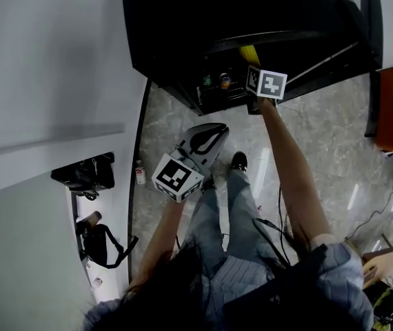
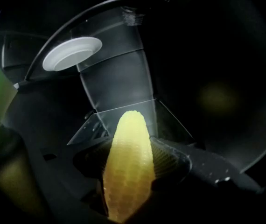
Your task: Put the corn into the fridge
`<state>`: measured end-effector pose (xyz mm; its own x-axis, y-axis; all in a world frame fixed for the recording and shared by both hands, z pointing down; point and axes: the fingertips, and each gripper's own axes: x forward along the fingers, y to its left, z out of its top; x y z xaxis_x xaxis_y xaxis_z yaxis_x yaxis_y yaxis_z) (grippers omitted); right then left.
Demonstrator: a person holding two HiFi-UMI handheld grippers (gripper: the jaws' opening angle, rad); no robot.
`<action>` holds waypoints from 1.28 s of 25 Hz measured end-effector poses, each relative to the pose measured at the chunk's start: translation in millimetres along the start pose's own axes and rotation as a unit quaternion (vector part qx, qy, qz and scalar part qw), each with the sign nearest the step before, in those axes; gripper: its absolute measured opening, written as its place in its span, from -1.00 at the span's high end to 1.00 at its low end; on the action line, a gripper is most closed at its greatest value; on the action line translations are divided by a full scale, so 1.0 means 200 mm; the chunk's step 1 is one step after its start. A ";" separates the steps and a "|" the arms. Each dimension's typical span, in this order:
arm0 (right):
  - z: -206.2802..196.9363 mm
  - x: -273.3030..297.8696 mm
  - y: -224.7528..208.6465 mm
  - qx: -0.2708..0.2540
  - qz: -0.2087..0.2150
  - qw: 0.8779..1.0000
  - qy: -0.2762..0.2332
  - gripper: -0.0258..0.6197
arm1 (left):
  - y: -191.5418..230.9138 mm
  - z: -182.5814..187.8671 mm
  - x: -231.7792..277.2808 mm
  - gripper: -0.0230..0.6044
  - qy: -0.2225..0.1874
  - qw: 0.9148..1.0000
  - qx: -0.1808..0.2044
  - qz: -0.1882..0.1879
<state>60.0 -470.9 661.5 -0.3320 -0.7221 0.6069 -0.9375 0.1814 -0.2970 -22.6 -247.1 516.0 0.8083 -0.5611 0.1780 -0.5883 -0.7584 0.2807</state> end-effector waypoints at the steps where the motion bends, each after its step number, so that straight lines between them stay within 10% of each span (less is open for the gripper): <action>1: 0.01 0.01 0.00 -0.004 -0.004 1.000 0.003 0.14 | 0.01 0.00 -0.01 0.90 0.000 1.000 -0.002 0.002; 32: 0.00 -0.18 -0.01 -0.059 0.075 0.994 -0.058 0.14 | 0.03 -0.08 -0.03 0.90 0.011 0.999 -0.026 0.015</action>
<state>73.3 -446.1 639.7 -0.4609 -0.7522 0.4709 -0.8864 0.3643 -0.2857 -30.1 -242.3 532.2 0.7906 -0.5759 0.2082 -0.6113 -0.7222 0.3236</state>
